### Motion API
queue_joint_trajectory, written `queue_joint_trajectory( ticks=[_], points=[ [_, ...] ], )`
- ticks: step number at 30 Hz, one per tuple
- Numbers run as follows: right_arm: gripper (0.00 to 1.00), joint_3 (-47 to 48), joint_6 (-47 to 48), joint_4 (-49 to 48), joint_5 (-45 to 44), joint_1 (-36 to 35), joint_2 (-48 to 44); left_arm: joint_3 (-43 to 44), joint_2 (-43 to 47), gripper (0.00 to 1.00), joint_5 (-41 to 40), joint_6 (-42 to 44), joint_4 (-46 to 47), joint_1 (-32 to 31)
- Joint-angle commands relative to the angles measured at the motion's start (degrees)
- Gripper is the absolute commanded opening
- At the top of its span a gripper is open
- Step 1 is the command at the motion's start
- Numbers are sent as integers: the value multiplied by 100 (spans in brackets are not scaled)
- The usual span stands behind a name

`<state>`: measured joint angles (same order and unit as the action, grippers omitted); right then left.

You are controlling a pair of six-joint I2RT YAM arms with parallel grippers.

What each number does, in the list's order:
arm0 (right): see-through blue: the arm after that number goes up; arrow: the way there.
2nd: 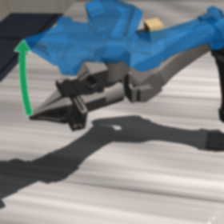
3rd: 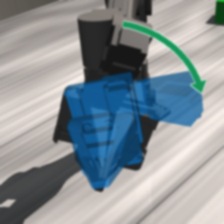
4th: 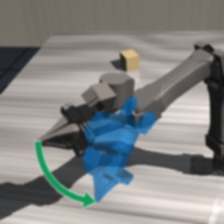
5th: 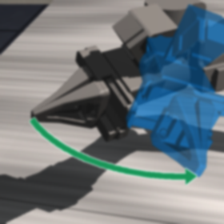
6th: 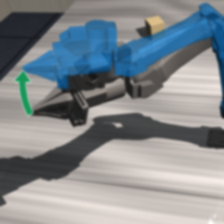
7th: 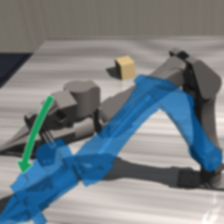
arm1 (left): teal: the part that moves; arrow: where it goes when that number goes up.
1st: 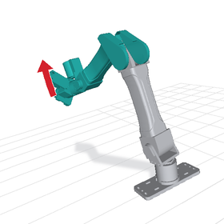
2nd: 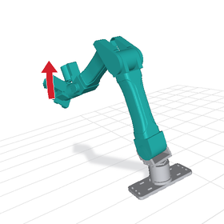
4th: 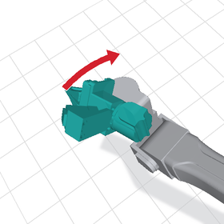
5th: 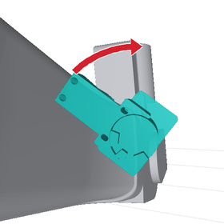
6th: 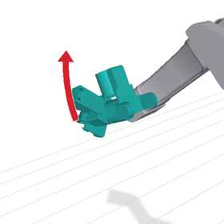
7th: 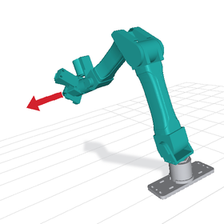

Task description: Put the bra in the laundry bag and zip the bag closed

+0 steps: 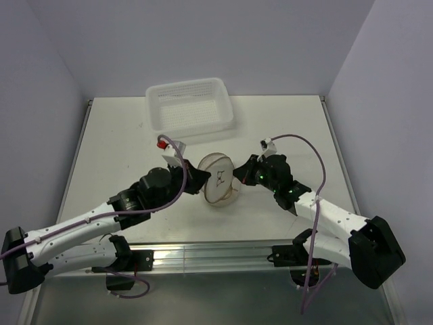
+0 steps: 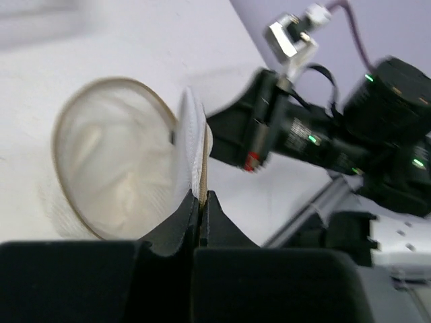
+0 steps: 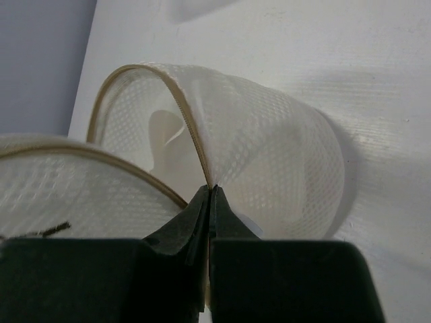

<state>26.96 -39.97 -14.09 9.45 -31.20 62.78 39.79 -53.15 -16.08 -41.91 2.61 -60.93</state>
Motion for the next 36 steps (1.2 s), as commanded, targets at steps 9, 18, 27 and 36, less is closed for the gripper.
queue_joint_trajectory(
  ticks=[9, 18, 27, 36],
  points=[
    [0, 29, 226, 741, 48, -193, -424, 811, -1382, 0, 385, 869, -314, 1590],
    [0, -235, -415, 504, -390, -211, -741, 1663, -2350, 82, 702, 755, -261, 1997],
    [0, -33, -521, 600, -690, -193, -741, -250, -277, 80, 693, -439, -876, 1962],
    [0, 28, -644, 512, -488, -202, -574, -2089, 596, 80, 1115, -1663, 1334, 1522]
  ],
)
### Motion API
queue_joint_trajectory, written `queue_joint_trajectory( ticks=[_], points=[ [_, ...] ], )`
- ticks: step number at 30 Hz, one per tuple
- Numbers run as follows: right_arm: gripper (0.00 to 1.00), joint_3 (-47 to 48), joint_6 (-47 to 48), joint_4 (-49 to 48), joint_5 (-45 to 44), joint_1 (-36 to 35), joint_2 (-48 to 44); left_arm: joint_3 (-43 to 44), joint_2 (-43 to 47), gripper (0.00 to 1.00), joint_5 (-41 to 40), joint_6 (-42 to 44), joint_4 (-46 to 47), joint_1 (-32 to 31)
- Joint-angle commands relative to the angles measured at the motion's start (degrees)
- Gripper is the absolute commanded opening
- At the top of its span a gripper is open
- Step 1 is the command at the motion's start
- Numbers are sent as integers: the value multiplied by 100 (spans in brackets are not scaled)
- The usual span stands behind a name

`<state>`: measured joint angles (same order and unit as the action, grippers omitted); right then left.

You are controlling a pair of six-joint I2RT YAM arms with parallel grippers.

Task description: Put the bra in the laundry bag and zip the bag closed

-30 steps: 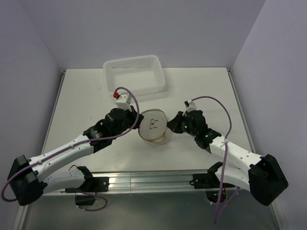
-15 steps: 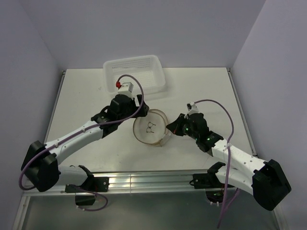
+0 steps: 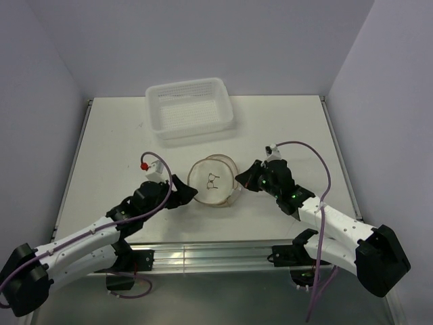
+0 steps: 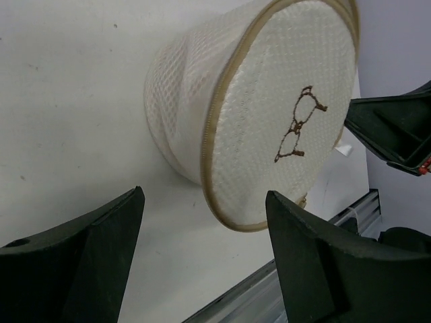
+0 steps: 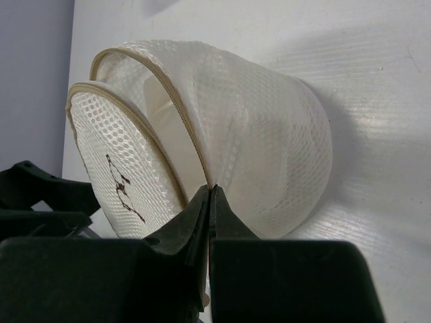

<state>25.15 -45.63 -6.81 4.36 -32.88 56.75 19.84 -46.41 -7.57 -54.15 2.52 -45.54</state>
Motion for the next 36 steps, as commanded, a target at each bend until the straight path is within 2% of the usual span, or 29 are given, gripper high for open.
queue_joint_trajectory(
  ticks=[1, 3, 6, 9, 10, 12, 13, 14, 18, 24, 28, 31, 33, 36],
  points=[
    [0, 227, -78, -198, 30, -34, 29, -68, -331, 80, 274, -404, 1452, -16],
    [0, 254, -69, -189, 65, -34, 20, -41, -596, 79, 309, -360, 1767, -16],
    [1, 236, -69, -154, 74, -34, 3, -32, -983, 66, 318, -359, 2497, -17],
    [32, 228, -17, -14, 30, -34, -67, 55, -1264, 35, 336, -359, 2981, -16],
    [55, 175, 1, 30, -14, -25, -129, 82, -1291, 20, 318, -368, 2999, -16],
    [67, 122, 19, 171, -136, -34, -401, 205, -1379, 10, 292, -351, 2965, -25],
    [77, 87, 19, 310, -189, -34, -619, 275, -1414, 3, 292, -368, 2938, -17],
    [80, 52, 10, 355, -207, -34, -717, 301, -1449, 0, 292, -377, 2877, -25],
    [82, -290, -341, 365, -85, -51, -1253, 328, -1599, 0, 327, -430, 2938, -25],
    [82, -932, -895, -373, 170, -332, -1816, 424, -1634, 0, 458, -403, 2877, -16],
    [80, -959, -755, 29, -250, -368, -2753, 504, -1643, 0, 502, -438, 2789, -16],
    [83, -924, -614, 425, -540, -368, -3326, 547, -1652, 0, 538, -438, 2754, -16],
    [84, -889, -570, 461, -359, -377, -3320, 583, -1678, 0, 555, -421, 2745, -25],
    [85, -967, -693, 181, 125, -412, -2847, 662, -1739, 0, 590, -403, 2727, -17]
  ],
)
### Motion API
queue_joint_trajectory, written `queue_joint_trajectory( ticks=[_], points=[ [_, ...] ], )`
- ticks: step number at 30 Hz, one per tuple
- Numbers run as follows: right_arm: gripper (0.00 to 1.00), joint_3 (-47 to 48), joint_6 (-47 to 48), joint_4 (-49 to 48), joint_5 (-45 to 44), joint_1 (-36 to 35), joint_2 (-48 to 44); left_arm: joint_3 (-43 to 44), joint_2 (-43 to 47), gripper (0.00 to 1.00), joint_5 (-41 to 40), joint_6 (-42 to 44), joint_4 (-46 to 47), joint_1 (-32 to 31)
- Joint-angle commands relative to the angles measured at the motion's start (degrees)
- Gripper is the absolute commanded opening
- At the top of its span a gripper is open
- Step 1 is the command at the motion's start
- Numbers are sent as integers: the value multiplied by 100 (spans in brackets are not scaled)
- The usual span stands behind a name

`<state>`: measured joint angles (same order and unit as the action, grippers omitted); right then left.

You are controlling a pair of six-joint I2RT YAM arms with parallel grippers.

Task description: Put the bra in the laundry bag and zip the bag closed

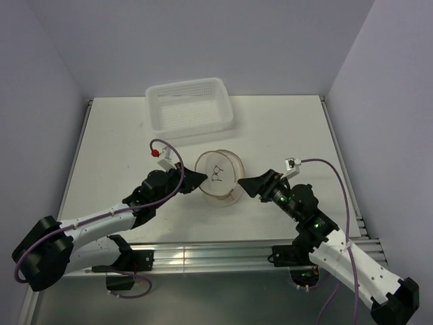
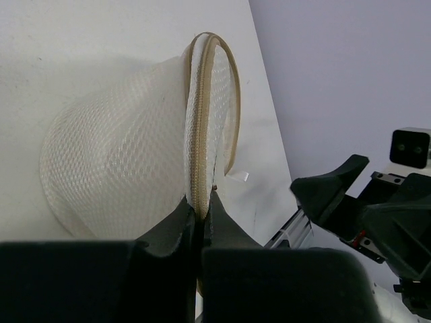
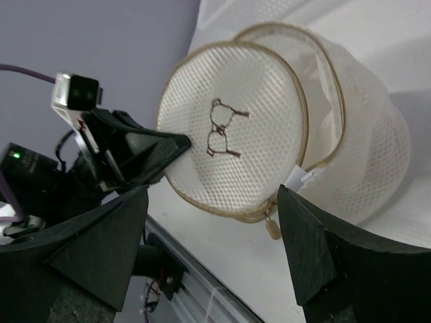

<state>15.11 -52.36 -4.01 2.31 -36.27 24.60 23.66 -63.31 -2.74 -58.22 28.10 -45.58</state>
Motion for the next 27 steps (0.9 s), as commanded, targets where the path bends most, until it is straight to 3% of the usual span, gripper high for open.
queue_joint_trajectory(
  ticks=[1, 7, 12, 15, 23, 27],
  points=[
    [85, -8, -81, -274, 332, -134, 457, 297, -67, 0, 125, 12, 196, -12],
    [81, -140, -336, -222, -151, -187, 677, 315, -226, 0, 230, 3, 407, -12],
    [70, -26, -529, -802, 393, -187, 1598, 236, -243, 0, 529, -49, 696, -3],
    [69, 9, -635, -1014, 455, -187, 1846, 104, -235, 0, 774, -224, 1065, 41],
    [69, -263, -767, -881, 33, -187, 1310, -2, -339, 0, 1056, -392, 1488, 41],
    [52, -264, -724, -1268, 86, -187, 1573, -2, -445, 0, 1162, -454, 1585, 41]
  ],
)
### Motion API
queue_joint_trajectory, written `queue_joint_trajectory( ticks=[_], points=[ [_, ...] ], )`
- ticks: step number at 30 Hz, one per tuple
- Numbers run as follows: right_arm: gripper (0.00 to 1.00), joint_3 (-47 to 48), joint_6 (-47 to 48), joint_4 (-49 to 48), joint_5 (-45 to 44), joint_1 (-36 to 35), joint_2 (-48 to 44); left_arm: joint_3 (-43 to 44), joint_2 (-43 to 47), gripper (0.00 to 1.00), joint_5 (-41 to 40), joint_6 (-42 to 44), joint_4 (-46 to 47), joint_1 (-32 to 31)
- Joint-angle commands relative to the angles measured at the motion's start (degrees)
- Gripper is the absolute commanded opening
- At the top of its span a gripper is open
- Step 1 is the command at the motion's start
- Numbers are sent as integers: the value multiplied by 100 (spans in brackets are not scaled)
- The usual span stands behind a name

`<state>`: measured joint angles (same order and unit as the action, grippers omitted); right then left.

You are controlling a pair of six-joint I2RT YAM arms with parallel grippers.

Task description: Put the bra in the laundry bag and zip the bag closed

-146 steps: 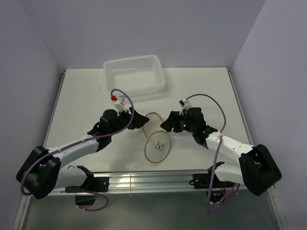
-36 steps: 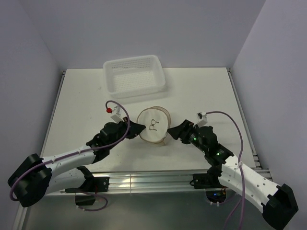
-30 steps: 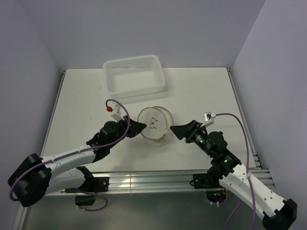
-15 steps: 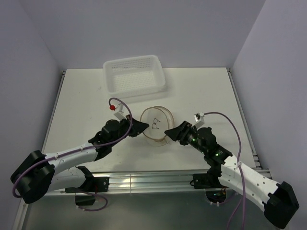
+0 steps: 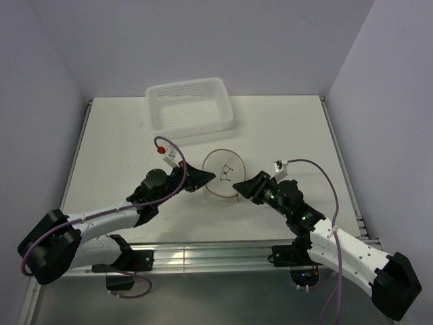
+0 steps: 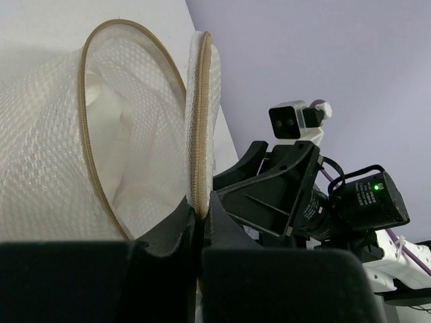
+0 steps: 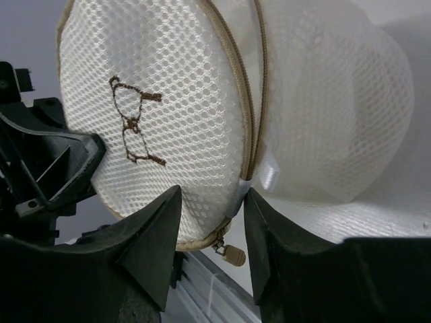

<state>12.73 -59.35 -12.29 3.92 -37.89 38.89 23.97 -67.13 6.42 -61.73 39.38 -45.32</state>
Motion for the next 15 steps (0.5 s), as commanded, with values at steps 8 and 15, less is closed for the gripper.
queue_joint_trajectory(
  ticks=[8, 15],
  points=[
    [35, -7, 108, -722, -374, -26, -13, 91, 60, 0, 246, 39, 97, 111],
    [0, -17, -67, -827, -340, -17, 21, 1377, -72, 55, -261, 1179, -1595, 375]
  ],
)
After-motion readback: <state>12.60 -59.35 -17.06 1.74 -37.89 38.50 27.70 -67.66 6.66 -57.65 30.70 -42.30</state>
